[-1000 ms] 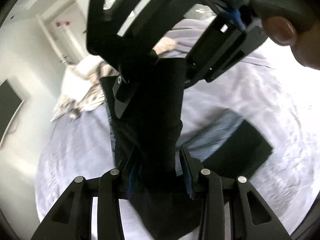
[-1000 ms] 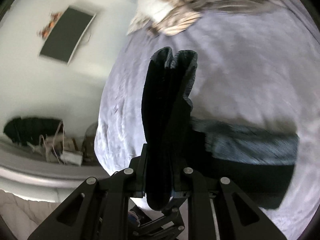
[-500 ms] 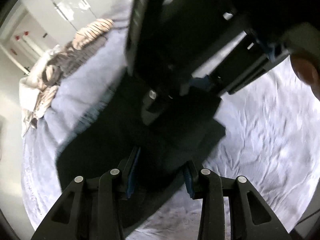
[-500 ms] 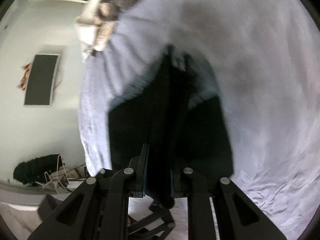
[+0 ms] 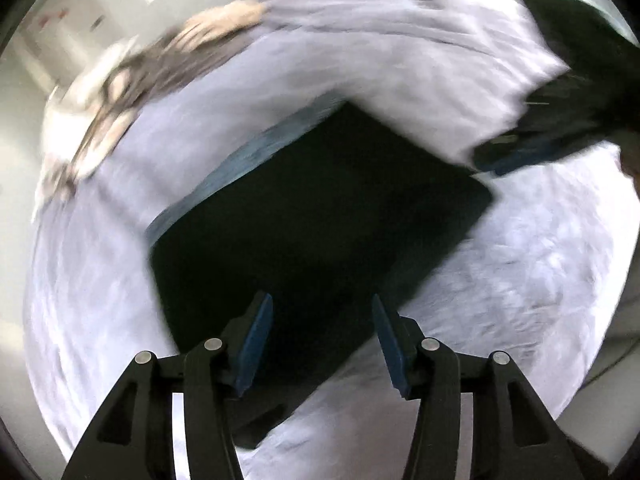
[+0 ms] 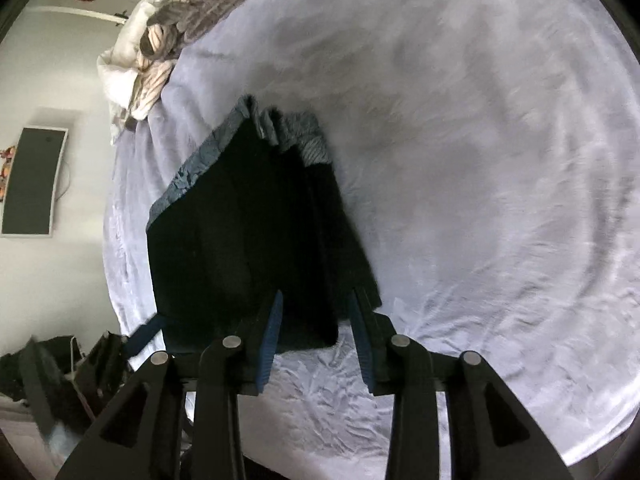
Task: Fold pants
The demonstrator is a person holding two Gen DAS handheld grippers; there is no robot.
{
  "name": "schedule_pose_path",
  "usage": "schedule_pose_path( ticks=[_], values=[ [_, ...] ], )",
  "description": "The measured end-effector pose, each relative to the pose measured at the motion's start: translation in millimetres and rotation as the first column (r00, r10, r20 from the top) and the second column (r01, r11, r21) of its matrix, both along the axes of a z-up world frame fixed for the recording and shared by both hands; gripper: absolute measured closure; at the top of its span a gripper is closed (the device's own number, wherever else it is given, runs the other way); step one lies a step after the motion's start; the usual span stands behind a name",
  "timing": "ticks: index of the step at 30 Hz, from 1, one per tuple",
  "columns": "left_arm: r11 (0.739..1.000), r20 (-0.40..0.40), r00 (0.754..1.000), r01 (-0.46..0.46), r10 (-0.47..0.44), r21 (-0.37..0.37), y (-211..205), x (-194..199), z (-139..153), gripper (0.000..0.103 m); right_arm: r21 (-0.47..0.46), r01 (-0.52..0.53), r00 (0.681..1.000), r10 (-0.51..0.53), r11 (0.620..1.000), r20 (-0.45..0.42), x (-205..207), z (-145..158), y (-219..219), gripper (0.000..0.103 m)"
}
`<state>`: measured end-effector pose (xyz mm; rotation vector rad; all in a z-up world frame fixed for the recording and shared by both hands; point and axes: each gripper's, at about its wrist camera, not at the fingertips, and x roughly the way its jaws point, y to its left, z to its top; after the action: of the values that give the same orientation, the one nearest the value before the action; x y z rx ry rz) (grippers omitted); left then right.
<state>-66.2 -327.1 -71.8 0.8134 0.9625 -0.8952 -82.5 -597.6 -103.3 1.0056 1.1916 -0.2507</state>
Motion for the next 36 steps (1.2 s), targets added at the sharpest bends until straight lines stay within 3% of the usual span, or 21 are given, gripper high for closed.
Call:
schedule_pose_path(
  ticks=[4,8,10,14,18,23,29,31,36],
  values=[
    [0.986,-0.012,0.987,-0.160,0.160,0.049,20.0,41.6,-8.7,0.049,-0.059,0.005,0.999,-0.003,0.998,0.045,0.6,23.6,4.0,0.072],
    [0.959,-0.103,0.956,-0.263,0.273,0.104,36.5,65.0,-33.8,0.044,-0.079,-0.059,0.997,0.063,0.995,0.049,22.2,25.8,22.0,0.072],
    [0.953,-0.114,0.950,-0.280,0.292,0.113,42.8,65.0,-41.8,0.034,-0.092,-0.104,0.995,0.104,0.990,-0.001,32.5,15.2,34.9,0.072],
    [0.950,-0.158,0.939,-0.291,0.307,0.117,46.7,62.1,-48.9,0.034,-0.100,-0.126,0.983,0.111,0.987,-0.145,26.1,-21.6,49.5,0.073],
    [0.946,-0.180,0.930,-0.303,0.319,0.112,47.4,59.7,-45.2,0.034,-0.068,-0.063,0.990,0.054,0.996,-0.128,11.4,-26.7,47.5,0.073],
    [0.927,-0.256,0.891,-0.353,0.374,0.127,53.6,76.9,-44.1,0.034,-0.078,-0.079,0.989,0.068,0.994,-0.135,7.5,-22.8,48.2,0.072],
    [0.929,-0.237,0.900,-0.342,0.367,0.140,49.6,77.8,-45.5,0.032,-0.101,-0.090,0.984,0.073,0.991,-0.165,10.2,-17.4,55.4,0.066],
    [0.925,-0.229,0.898,-0.350,0.376,0.149,47.2,80.0,-46.7,0.020,-0.099,-0.092,0.983,0.074,0.991,-0.168,11.5,-17.0,59.6,0.061],
    [0.923,-0.234,0.895,-0.352,0.380,0.151,46.5,79.7,-46.8,0.020,-0.105,-0.105,0.980,0.084,0.989,-0.182,13.5,-18.6,63.3,0.056]
  ],
)
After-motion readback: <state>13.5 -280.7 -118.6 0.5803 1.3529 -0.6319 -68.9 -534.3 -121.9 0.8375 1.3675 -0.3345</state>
